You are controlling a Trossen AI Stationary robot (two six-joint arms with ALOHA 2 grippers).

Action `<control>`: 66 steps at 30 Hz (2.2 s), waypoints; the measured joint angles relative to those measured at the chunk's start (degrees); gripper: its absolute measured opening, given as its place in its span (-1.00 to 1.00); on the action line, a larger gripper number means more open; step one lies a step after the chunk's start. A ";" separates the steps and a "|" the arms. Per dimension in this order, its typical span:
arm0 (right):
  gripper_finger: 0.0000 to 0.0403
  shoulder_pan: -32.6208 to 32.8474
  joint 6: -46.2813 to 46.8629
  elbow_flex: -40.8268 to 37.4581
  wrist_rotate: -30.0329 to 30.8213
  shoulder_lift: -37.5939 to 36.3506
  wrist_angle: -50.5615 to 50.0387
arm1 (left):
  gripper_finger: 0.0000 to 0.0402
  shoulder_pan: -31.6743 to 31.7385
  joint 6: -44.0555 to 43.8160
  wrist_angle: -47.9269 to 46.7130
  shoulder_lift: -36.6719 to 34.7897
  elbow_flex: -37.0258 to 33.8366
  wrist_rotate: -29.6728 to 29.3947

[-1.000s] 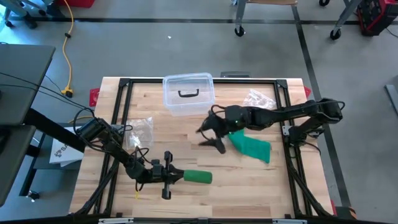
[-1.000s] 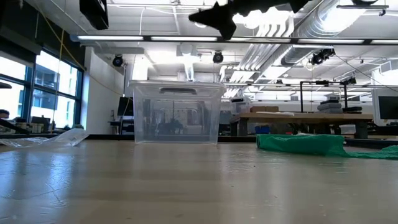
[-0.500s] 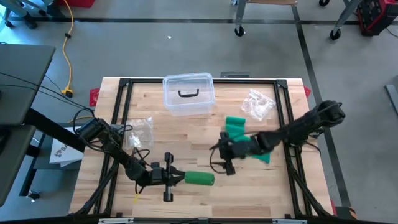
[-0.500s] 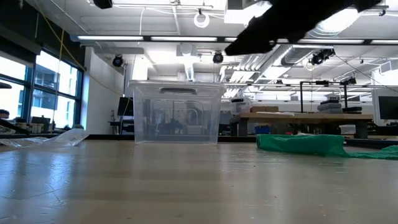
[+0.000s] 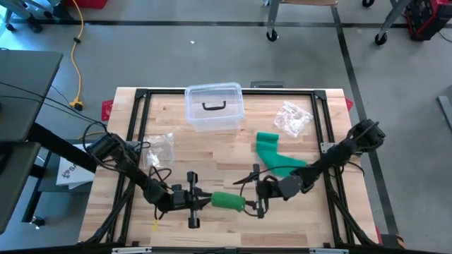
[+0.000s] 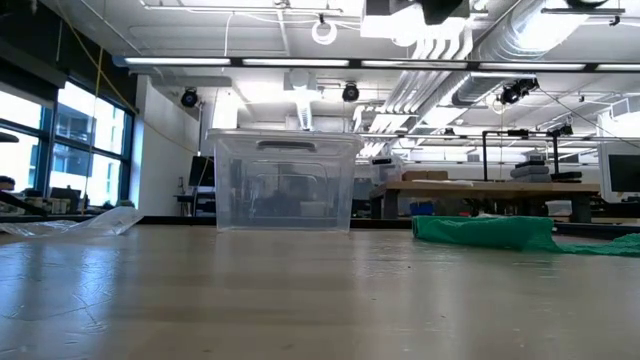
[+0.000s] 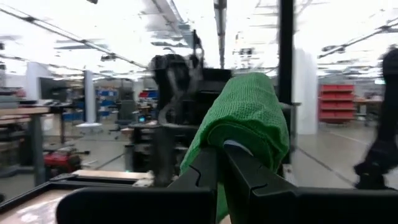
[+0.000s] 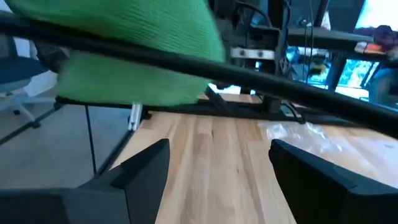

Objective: Roll bandage
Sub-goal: Roll the green bandage

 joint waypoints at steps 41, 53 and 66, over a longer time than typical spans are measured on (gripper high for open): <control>-0.95 0.75 -0.99 0.29 13.42 -0.02 9.50 | -1.00 -0.42 8.72 -0.06 -3.06 0.89 -10.55; -1.00 4.27 3.48 -1.00 13.17 -0.02 7.88 | -1.00 -2.00 18.48 -0.07 -3.06 4.31 -18.01; -1.00 3.17 5.59 -1.07 0.95 0.01 10.93 | -1.00 -0.62 1.13 -20.09 -3.03 4.39 -24.89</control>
